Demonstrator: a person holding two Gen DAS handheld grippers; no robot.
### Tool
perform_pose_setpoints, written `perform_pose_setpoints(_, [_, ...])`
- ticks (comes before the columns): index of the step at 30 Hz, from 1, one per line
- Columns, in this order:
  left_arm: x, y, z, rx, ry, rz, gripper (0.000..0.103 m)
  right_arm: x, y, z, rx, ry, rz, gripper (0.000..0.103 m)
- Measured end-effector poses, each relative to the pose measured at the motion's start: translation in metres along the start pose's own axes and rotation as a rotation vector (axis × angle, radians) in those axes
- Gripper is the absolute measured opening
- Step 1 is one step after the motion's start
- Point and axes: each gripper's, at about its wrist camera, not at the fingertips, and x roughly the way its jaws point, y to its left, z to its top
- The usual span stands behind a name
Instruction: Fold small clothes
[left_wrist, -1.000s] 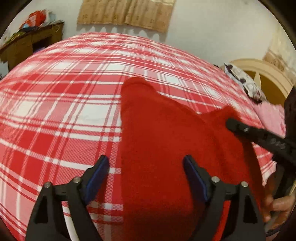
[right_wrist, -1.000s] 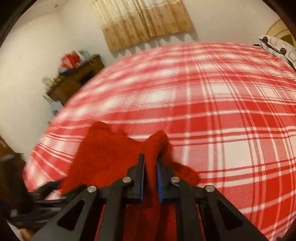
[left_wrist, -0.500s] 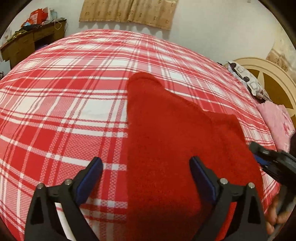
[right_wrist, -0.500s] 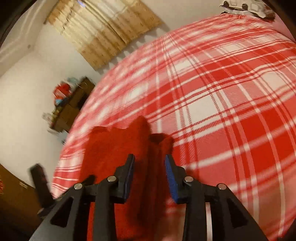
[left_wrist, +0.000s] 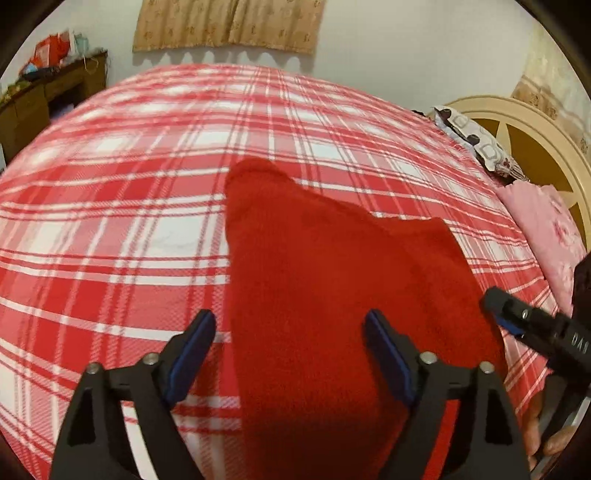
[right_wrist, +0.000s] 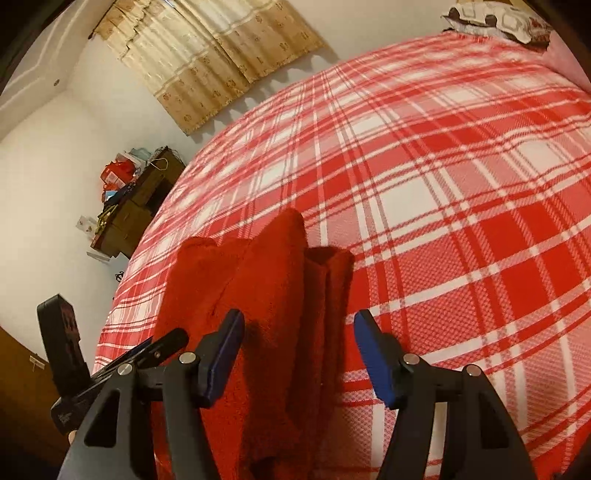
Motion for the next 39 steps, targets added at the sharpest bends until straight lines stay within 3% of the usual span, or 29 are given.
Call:
perform_pose_setpoints(2, [0.01, 0.001, 0.001, -0.015, 0.017, -0.014, 0.084, 0.004, -0.002, -0.002, 0.006, 0.013, 0.0, 0.065])
perform_pose_setpoints(5, [0.015, 0.006, 0.0, -0.054, 0.033, -0.051, 0.086, 0.012, -0.011, -0.003, 0.026, 0.025, -0.005, 0.081])
perform_pose_setpoints(9, [0.015, 0.008, -0.002, -0.056, 0.035, -0.074, 0.087, 0.019, -0.019, -0.004, 0.051, 0.018, 0.045, 0.091])
perform_pose_setpoints(11, [0.015, 0.008, -0.003, -0.056, 0.03, -0.076, 0.087, 0.02, -0.011, -0.006, 0.018, 0.026, 0.043, 0.091])
perform_pose_setpoints(14, [0.015, 0.007, -0.004, -0.041, 0.025, -0.081, 0.087, 0.028, -0.003, -0.01, 0.017, 0.092, 0.164, 0.091])
perform_pose_setpoints(20, [0.017, 0.009, -0.004, -0.04, 0.025, -0.117, 0.087, 0.039, 0.018, -0.017, -0.118, 0.092, 0.081, 0.092])
perform_pose_setpoints(22, [0.017, 0.006, -0.003, -0.023, 0.024, -0.121, 0.081, 0.043, 0.022, -0.017, -0.134, 0.093, 0.061, 0.09])
perform_pose_setpoints(25, [0.016, 0.0, -0.004, 0.007, 0.013, -0.125, 0.071, 0.049, 0.036, -0.017, -0.228, 0.097, -0.021, 0.072])
perform_pose_setpoints(27, [0.016, -0.003, -0.004, 0.019, 0.008, -0.117, 0.066, 0.048, 0.038, -0.018, -0.214, 0.109, 0.005, 0.055])
perform_pose_setpoints(33, [0.007, -0.007, -0.004, 0.028, -0.016, -0.109, 0.043, 0.039, 0.043, -0.025, -0.176, 0.07, -0.033, 0.049])
perform_pose_setpoints(39, [-0.01, -0.008, -0.011, 0.026, -0.024, -0.111, 0.04, 0.015, 0.06, -0.043, -0.188, 0.038, -0.062, 0.048])
